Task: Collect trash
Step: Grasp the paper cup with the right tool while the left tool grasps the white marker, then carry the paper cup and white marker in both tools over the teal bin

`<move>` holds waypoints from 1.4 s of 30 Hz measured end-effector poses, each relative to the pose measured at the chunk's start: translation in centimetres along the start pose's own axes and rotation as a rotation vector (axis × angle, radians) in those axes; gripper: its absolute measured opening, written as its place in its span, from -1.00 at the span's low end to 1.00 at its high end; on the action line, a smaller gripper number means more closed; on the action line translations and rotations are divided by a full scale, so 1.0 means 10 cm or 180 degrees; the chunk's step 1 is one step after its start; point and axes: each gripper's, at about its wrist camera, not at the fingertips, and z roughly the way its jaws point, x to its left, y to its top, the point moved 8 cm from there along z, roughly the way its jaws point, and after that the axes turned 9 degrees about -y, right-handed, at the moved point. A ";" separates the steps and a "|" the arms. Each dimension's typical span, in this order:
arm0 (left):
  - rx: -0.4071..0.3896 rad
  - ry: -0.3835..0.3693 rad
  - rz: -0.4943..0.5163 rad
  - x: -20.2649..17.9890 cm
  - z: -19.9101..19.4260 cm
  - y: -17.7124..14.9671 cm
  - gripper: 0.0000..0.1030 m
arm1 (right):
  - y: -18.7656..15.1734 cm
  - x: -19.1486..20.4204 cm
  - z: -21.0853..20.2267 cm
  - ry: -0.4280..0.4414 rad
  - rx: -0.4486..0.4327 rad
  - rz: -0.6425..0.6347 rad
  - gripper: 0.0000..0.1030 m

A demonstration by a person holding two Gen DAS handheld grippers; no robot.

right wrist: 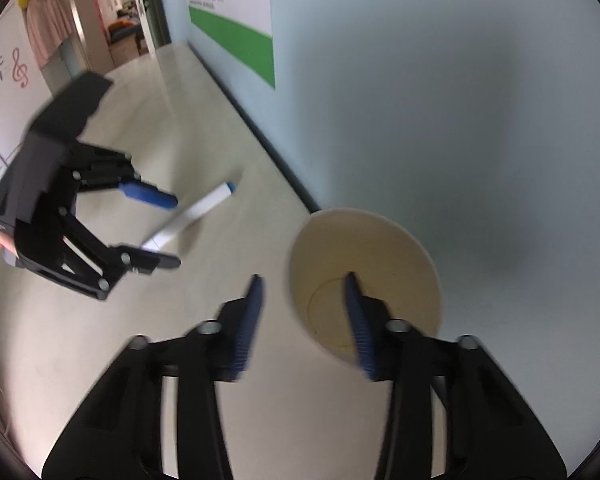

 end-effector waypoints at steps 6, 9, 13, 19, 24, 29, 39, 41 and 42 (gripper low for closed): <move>0.0002 -0.0116 -0.0184 0.09 -0.09 -0.09 -0.78 | -0.23 0.11 -0.12 0.0134 -0.0005 0.0138 -0.83; 0.0014 -0.0100 -0.0194 0.08 -0.14 -0.20 -0.79 | -0.31 0.11 -0.23 0.0185 0.0006 0.0262 -0.83; -0.0001 -0.0209 -0.0271 0.04 -0.29 -0.31 -0.79 | -0.34 0.15 -0.41 0.0246 -0.0030 0.0311 -0.84; -0.0165 -0.0162 -0.0114 -0.06 -0.75 -0.38 -0.79 | -0.20 0.28 -0.66 0.0330 -0.0141 0.0237 -0.93; -0.0335 -0.0062 -0.0106 0.02 -1.24 -0.50 -0.79 | 0.02 0.56 -0.93 0.0407 -0.0232 0.0108 -0.93; -0.0501 0.0093 -0.0218 0.29 -1.78 -0.81 -0.78 | 0.36 1.04 -1.15 0.0516 -0.0338 -0.0113 -0.93; -0.0638 0.0653 -0.0962 1.07 -3.15 -2.66 -0.78 | 1.15 3.11 -1.21 0.1220 -0.0450 -0.0910 -0.93; -0.0652 0.0764 -0.1175 1.25 -3.55 -3.25 -0.78 | 1.30 3.69 -1.19 0.1428 -0.0459 -0.1101 -0.92; -0.0652 0.0834 -0.1311 1.35 -3.64 -3.55 -0.78 | 1.35 3.97 -1.24 0.1523 -0.0468 -0.1192 -0.92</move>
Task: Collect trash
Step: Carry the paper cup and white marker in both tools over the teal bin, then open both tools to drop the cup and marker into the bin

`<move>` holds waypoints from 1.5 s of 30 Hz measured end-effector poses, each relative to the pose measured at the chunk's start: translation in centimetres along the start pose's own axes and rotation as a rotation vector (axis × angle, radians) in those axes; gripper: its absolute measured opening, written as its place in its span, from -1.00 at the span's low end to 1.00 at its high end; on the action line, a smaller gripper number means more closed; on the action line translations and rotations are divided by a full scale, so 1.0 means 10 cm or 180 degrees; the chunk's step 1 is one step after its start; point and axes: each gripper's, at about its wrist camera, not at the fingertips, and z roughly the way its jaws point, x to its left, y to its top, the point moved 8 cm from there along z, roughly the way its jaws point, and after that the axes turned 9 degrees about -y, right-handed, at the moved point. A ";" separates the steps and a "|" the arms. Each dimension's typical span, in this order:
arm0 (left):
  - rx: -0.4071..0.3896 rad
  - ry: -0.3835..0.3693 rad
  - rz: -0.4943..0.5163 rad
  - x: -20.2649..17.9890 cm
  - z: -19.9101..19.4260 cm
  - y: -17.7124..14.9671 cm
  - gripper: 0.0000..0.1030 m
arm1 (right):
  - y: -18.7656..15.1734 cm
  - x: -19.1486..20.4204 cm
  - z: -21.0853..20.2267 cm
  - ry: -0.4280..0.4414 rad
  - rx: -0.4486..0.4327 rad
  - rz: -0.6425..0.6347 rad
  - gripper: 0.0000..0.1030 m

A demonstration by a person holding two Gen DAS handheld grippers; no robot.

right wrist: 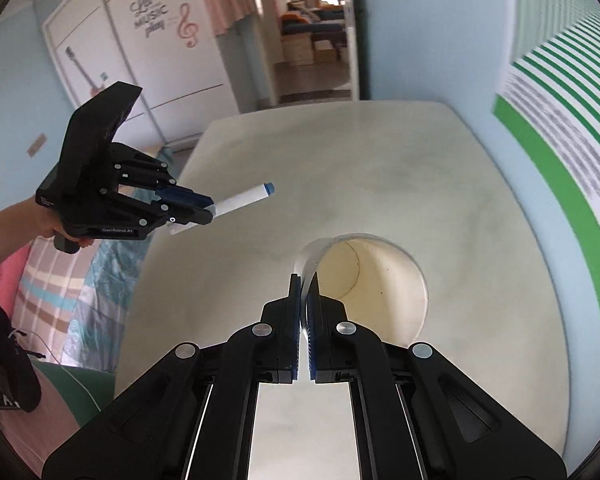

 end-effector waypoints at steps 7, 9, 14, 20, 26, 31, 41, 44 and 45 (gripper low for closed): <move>0.0106 0.0388 -0.0726 1.15 -0.79 -1.51 -0.78 | 0.80 1.77 0.97 0.0762 0.0120 -0.0534 -0.92; 0.0182 0.0471 -0.0928 1.40 -0.93 -1.98 -0.78 | 0.90 2.25 1.23 0.0932 0.0196 -0.0668 -0.92; 0.0304 0.0479 -0.1497 1.86 -1.03 -2.92 -0.78 | 1.01 3.42 1.90 0.1278 0.0470 -0.0855 -0.92; 0.0421 0.0429 -0.1973 2.25 -0.87 -3.86 -0.78 | 0.71 4.42 2.77 0.1432 0.0991 -0.1005 -0.92; 0.0669 0.0285 -0.2352 2.62 -0.44 -4.72 -0.78 | 0.01 5.13 3.74 0.1443 0.1574 -0.0940 -0.92; 0.0780 0.0242 -0.2558 2.90 -0.12 -5.20 -0.78 | -0.47 5.44 4.35 0.1351 0.1911 -0.0923 -0.86; 0.1000 0.0452 -0.2637 3.17 0.22 -5.53 0.23 | -0.63 5.55 4.83 0.1166 0.2041 -0.0897 -0.23; 0.0969 0.0471 -0.2623 3.17 0.17 -5.51 0.35 | -0.54 5.48 4.79 0.1141 0.2006 -0.0893 -0.13; 0.0966 0.0486 -0.2614 3.16 0.14 -5.50 0.39 | -0.51 5.45 4.76 0.1128 0.1997 -0.0886 -0.12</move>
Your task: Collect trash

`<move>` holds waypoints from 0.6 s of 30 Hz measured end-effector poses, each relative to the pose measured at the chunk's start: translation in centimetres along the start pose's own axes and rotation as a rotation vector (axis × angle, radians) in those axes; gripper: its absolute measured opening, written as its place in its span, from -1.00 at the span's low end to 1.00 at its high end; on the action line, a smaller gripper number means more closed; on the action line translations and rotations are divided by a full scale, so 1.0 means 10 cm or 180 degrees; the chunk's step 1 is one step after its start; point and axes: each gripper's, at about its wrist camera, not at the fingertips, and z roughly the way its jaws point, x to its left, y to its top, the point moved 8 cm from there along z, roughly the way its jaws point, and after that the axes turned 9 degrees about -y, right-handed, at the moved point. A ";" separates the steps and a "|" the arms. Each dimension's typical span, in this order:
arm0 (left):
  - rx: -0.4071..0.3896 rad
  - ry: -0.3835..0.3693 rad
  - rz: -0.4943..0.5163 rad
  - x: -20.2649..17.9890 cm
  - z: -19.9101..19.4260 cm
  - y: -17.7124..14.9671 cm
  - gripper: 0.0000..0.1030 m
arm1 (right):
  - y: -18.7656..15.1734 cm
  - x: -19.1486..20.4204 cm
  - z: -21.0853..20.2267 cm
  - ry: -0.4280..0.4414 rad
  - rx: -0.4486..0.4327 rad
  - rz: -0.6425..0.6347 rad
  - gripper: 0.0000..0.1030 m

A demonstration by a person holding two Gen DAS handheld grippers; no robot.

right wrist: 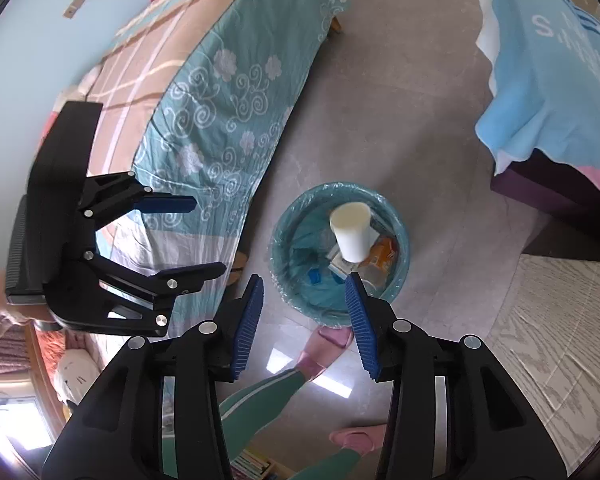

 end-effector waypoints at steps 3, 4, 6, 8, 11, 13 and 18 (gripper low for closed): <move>-0.0017 0.0024 0.0020 0.00 -0.08 -0.01 0.41 | 0.00 -0.06 -0.19 -0.0004 -0.0063 0.0054 -0.05; -0.0024 0.0046 0.0033 0.00 -0.12 -0.01 0.41 | 0.00 -0.07 -0.26 -0.0011 -0.0093 0.0065 0.00; -0.0080 0.0045 0.0065 -0.05 -0.24 -0.01 0.42 | -0.01 -0.08 -0.41 0.0005 -0.0152 0.0092 0.01; -0.0155 0.0034 0.0118 -0.12 -0.38 0.00 0.43 | -0.03 -0.06 -0.58 0.0023 -0.0199 0.0092 0.03; -0.0245 0.0113 0.0257 -0.26 -0.66 0.04 0.49 | -0.09 -0.02 -0.89 0.0073 -0.0288 0.0055 0.03; -0.0349 0.0206 0.0421 -0.40 -0.89 0.08 0.53 | -0.15 0.01 -1.17 0.0075 -0.0391 0.0039 0.05; -0.0612 0.0248 0.0822 -0.87 -1.49 0.28 0.68 | -0.31 -0.05 -1.97 -0.0021 -0.0773 0.0124 0.21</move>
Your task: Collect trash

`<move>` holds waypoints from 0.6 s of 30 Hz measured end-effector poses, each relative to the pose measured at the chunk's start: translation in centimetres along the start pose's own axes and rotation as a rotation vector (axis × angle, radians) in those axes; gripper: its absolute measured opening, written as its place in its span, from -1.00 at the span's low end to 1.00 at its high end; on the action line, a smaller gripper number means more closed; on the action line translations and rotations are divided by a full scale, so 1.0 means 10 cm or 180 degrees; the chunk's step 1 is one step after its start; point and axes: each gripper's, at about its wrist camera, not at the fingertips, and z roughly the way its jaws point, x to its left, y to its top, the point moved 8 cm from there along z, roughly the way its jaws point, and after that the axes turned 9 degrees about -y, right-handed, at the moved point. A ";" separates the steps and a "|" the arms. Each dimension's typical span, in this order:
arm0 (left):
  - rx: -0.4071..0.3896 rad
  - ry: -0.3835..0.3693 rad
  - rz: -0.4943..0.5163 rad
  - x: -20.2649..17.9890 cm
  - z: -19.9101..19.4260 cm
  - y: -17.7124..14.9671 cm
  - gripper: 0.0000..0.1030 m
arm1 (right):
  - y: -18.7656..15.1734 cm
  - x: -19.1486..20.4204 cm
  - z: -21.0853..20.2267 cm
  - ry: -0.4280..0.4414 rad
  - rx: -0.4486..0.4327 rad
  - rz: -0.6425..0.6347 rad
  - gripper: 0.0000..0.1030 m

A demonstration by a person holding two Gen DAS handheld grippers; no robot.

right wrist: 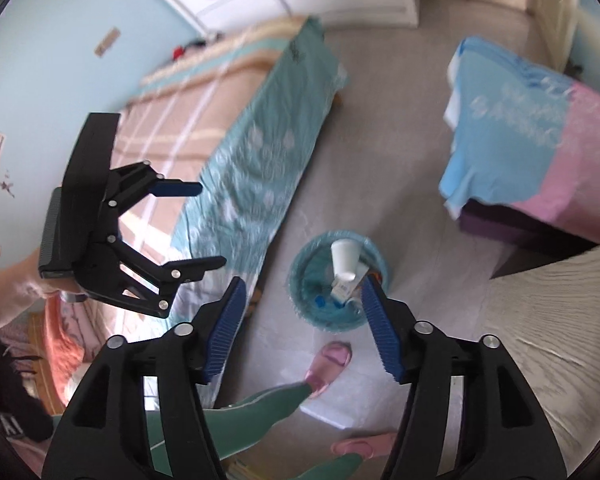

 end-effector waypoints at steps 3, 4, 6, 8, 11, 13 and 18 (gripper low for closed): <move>-0.0123 0.0086 0.0307 -0.25 -0.26 0.31 0.71 | -0.05 -0.16 -0.54 -0.0139 -0.0231 0.0167 0.27; -0.0178 0.0110 0.0402 -0.35 -0.35 0.42 0.73 | -0.08 -0.22 -0.70 -0.0190 -0.0303 0.0233 0.33; -0.0324 0.0124 0.0624 -0.59 -0.55 0.67 0.81 | -0.16 -0.36 -1.05 -0.0329 -0.0471 0.0376 0.34; -0.0451 0.0065 0.0816 -0.85 -0.71 0.90 0.84 | -0.28 -0.49 -1.36 -0.0460 -0.0622 0.0537 0.37; -0.0615 0.0034 0.1139 -1.30 -0.91 1.21 0.86 | -0.54 -0.70 -1.85 -0.0698 -0.0839 0.0775 0.40; -0.0692 -0.0006 0.1331 -1.62 -1.01 1.37 0.87 | -0.77 -0.86 -2.18 -0.0899 -0.0968 0.0956 0.48; -0.0859 -0.0197 0.1804 -2.56 -1.21 1.71 0.87 | -1.44 -1.19 -2.88 -0.1292 -0.1243 0.1397 0.55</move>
